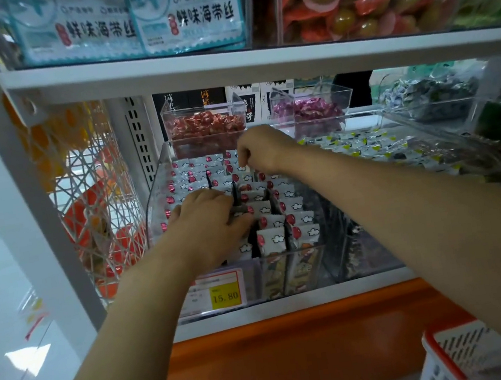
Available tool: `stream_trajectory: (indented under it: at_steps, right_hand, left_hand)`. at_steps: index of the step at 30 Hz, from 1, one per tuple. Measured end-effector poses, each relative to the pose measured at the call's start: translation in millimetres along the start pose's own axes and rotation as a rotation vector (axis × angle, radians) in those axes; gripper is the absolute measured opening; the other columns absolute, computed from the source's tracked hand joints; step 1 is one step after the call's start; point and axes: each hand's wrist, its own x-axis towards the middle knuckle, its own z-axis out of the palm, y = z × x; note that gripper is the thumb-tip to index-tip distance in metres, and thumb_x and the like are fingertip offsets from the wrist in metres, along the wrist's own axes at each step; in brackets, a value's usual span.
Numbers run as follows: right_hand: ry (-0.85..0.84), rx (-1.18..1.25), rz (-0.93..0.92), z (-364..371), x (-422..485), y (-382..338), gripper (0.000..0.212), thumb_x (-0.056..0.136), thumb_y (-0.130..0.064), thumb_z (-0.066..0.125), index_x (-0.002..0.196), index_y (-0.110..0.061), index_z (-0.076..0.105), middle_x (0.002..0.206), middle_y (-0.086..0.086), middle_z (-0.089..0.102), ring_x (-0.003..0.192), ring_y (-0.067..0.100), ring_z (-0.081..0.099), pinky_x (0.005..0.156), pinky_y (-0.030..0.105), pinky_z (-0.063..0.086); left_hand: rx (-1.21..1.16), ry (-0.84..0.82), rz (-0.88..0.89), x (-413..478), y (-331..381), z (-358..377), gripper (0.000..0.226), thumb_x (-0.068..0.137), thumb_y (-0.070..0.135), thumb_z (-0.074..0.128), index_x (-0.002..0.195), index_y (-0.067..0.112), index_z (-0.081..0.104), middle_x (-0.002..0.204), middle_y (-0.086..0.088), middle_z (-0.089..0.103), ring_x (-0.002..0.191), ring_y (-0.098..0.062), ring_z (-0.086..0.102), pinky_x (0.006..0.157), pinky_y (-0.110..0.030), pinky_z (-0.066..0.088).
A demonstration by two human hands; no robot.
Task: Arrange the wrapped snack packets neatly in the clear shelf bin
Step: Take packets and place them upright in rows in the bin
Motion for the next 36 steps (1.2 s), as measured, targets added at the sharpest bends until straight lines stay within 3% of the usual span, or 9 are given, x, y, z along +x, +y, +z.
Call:
stream_trajectory:
  at_steps: [6, 9, 11, 17, 20, 25, 29, 32, 36]
  right_hand:
    - [-0.101, -0.223, 0.016, 19, 11, -2, 0.016, 0.089, -0.010, 0.059, 0.104, -0.007, 0.064, 0.122, 0.018, 0.058, 0.114, 0.031, 0.052, 0.091, 0.039, 0.047]
    - [-0.053, -0.125, 0.026, 10, 7, -3, 0.006, 0.087, -0.009, 0.061, 0.085, -0.014, 0.061, 0.113, 0.012, 0.061, 0.107, 0.028, 0.056, 0.091, 0.042, 0.047]
    - [0.033, 0.050, 0.020, -3, -2, -1, 0.021, 0.089, -0.006, 0.056, 0.073, -0.018, 0.051, 0.098, 0.006, 0.061, 0.093, 0.021, 0.058, 0.089, 0.042, 0.048]
    - [0.503, 0.411, 0.060, -19, -50, 6, 0.011, 0.093, -0.006, 0.051, 0.085, -0.011, 0.048, 0.079, -0.004, 0.050, 0.073, 0.009, 0.049, 0.060, 0.013, 0.040]
    - [0.622, 0.646, 0.102, -21, -78, 7, 0.016, 0.094, -0.005, 0.050, 0.082, -0.013, 0.045, 0.086, 0.004, 0.055, 0.070, 0.005, 0.055, 0.059, 0.016, 0.045]
    - [0.502, 1.112, 0.211, -13, -119, 2, 0.005, 0.095, -0.004, 0.048, 0.091, -0.004, 0.050, 0.084, 0.010, 0.061, 0.056, 0.012, 0.062, 0.055, 0.024, 0.056]
    - [0.437, 1.408, 0.247, -14, -135, 6, 0.010, 0.094, -0.005, 0.050, 0.085, -0.002, 0.054, 0.075, 0.009, 0.062, 0.056, 0.014, 0.064, 0.055, 0.024, 0.056]
    - [0.371, 1.502, 0.248, -15, -139, 8, 0.013, 0.093, -0.009, 0.053, 0.083, -0.004, 0.059, 0.067, 0.004, 0.065, 0.057, 0.014, 0.065, 0.053, 0.023, 0.054]
    - [0.350, 1.617, 0.264, -15, -139, 8, 0.015, 0.092, -0.008, 0.053, 0.079, -0.004, 0.059, 0.058, 0.002, 0.065, 0.051, 0.013, 0.064, 0.047, 0.020, 0.052]
  left_hand:
    - [0.006, -0.021, -0.009, 1, 0, -3, 0.046, 0.095, 0.043, 0.041, 0.127, 0.012, 0.052, 0.141, -0.008, 0.042, 0.134, -0.026, 0.028, 0.113, -0.044, 0.022]
    - [-0.041, 0.009, -0.007, 1, -1, -6, 0.033, 0.095, 0.037, 0.043, 0.098, 0.008, 0.058, 0.113, -0.012, 0.051, 0.119, -0.030, 0.041, 0.102, -0.042, 0.033]
    - [-0.111, 0.068, -0.017, 0, -2, -9, 0.027, 0.095, 0.031, 0.045, 0.088, 0.006, 0.055, 0.098, -0.010, 0.049, 0.107, -0.031, 0.045, 0.093, -0.040, 0.039]
    - [-0.255, 0.340, -0.092, -3, 3, -14, 0.036, 0.096, 0.016, 0.048, 0.128, -0.001, 0.050, 0.132, -0.018, 0.049, 0.119, -0.031, 0.045, 0.095, -0.030, 0.033]
    - [-0.377, 0.405, -0.112, -5, 9, -15, 0.043, 0.096, 0.018, 0.048, 0.137, 0.006, 0.043, 0.134, -0.014, 0.051, 0.116, -0.029, 0.051, 0.093, -0.034, 0.041]
    - [-0.874, 0.341, -0.162, -12, 17, -15, 0.036, 0.096, 0.024, 0.048, 0.129, 0.011, 0.053, 0.105, 0.000, 0.065, 0.083, -0.014, 0.065, 0.075, -0.034, 0.056]
    - [-1.158, 0.273, -0.246, -13, 16, -17, 0.019, 0.092, 0.025, 0.055, 0.098, 0.012, 0.068, 0.085, 0.004, 0.065, 0.073, -0.009, 0.062, 0.063, -0.020, 0.053]
    - [-1.416, 0.227, -0.260, -15, 20, -20, 0.020, 0.089, 0.022, 0.059, 0.071, 0.017, 0.066, 0.071, 0.004, 0.058, 0.068, -0.009, 0.057, 0.057, -0.016, 0.050]
    - [-1.646, 0.193, -0.306, -16, 22, -24, 0.018, 0.091, 0.013, 0.055, 0.073, 0.012, 0.061, 0.059, 0.001, 0.054, 0.052, -0.005, 0.053, 0.045, -0.013, 0.047]
